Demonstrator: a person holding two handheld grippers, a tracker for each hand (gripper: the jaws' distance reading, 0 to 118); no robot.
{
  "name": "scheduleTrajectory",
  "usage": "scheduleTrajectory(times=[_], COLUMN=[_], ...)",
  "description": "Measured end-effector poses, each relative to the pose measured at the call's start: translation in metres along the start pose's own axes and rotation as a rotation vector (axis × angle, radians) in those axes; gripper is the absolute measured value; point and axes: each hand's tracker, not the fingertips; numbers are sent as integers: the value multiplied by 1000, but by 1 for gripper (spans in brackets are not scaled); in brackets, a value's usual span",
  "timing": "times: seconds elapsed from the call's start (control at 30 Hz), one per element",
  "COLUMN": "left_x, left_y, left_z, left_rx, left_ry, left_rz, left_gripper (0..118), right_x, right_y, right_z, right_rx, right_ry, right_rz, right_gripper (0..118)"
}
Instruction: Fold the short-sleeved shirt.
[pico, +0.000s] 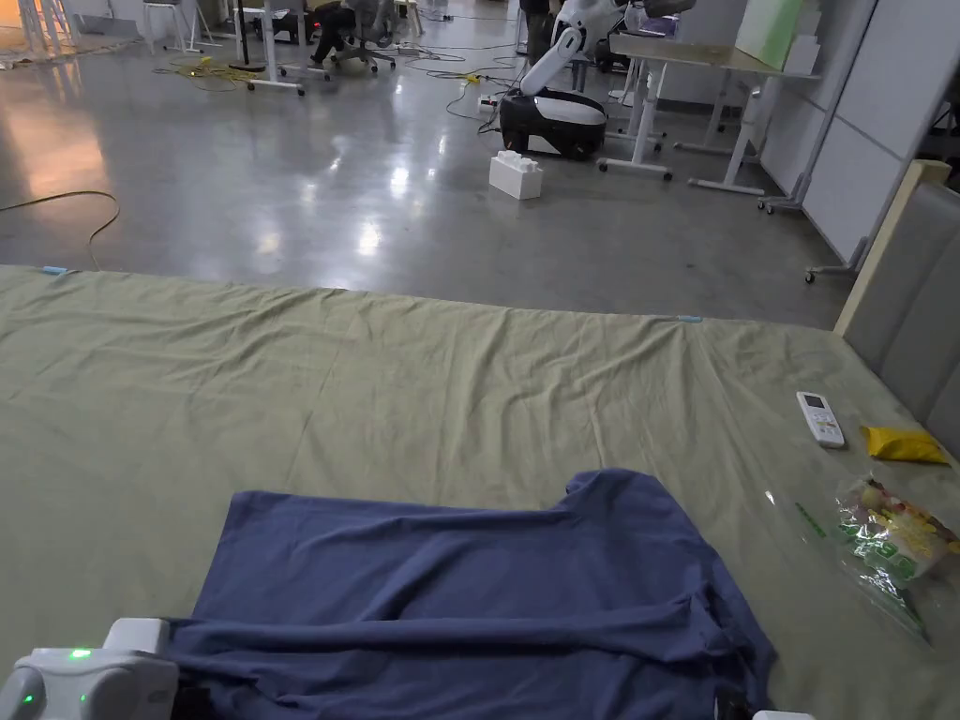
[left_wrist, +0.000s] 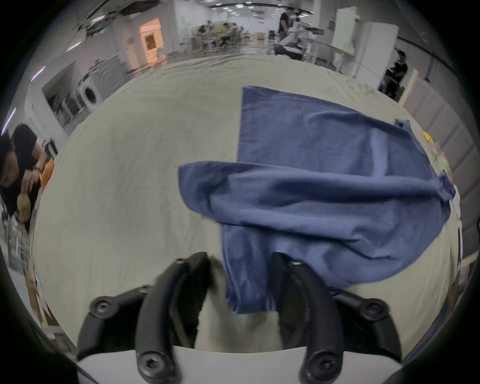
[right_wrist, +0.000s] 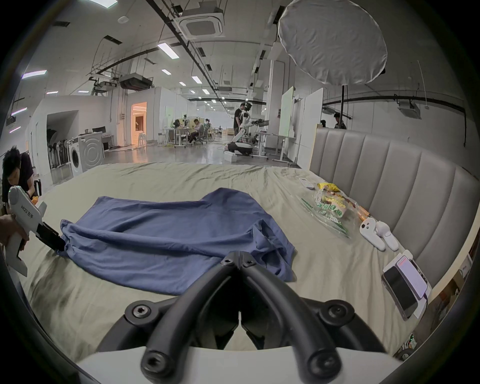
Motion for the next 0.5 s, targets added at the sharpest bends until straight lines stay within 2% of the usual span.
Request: scheduleTrajectory(times=[0.03, 0.07, 0.13, 0.27, 0.37, 0.47, 0.5], left_x=[1, 1, -5, -16, -13, -17, -18], left_y=[-1, -2, -3, -8, -15, -19, -21], left_z=[2, 4, 9, 18, 33, 44, 50], left_rx=[-2, -4, -7, 37, 96, 131, 158], left_ry=[-13, -12, -37, -79, -45, -69, -76], left_rz=[-22, -25, -21, 22, -19, 13, 34], left_gripper=[23, 17, 9, 6, 6, 6, 6], right_x=[1, 2, 6, 16, 33, 50, 57], right_y=[-1, -3, -5, -9, -5, 2, 3], right_z=[-2, -4, -8, -23, -41, -68, -78], right_rx=[-10, -19, -42, -99, -155, -247, -267], right_ry=[3, 8, 10, -18, -45, -53, -53], right_rz=[-8, -17, -33, -29, -32, -30, -24], right_gripper=[1, 1, 1, 1, 5, 44, 61])
